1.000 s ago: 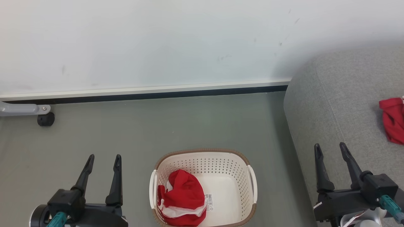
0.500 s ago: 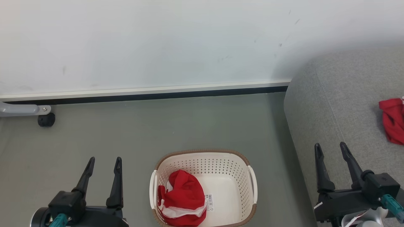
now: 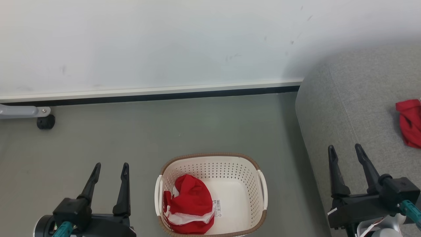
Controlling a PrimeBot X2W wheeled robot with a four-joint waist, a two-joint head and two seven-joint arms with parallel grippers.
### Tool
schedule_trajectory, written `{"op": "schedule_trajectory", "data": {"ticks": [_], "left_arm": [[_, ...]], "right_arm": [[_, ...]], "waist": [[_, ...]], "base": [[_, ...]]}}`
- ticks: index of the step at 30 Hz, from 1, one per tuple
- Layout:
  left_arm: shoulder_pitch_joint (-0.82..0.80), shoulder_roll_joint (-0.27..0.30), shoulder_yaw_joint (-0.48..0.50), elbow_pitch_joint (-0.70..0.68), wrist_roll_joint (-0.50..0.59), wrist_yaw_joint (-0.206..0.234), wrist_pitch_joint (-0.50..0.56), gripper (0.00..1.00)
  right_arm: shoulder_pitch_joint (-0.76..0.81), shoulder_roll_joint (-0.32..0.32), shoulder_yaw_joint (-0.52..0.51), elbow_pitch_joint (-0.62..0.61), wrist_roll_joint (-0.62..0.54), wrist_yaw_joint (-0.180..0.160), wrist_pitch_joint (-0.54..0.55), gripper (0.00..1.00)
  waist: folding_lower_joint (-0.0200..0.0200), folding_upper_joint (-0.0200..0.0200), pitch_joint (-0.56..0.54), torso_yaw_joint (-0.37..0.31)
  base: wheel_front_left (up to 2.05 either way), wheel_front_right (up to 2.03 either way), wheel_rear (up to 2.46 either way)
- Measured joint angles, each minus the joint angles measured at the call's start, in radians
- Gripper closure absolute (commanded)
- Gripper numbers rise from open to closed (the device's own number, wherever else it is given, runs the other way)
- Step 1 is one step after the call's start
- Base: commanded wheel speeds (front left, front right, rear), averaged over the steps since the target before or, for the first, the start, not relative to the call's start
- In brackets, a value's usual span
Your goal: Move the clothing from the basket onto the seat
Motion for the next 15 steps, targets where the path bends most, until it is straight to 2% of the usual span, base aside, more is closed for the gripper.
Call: {"op": "schedule_trajectory", "data": {"ticks": [15], "left_arm": [[-0.114, -0.014, -0.071, 0.022, 0.055, -0.011, 0.018, 0.00]], "right_arm": [[-0.046, 0.008, 0.005, -0.139, -0.036, -0.007, 0.032, 0.00]], "waist": [[0.0001, 0.0000, 0.131, -0.014]], "base": [[0.00, 0.00, 0.00]]}}
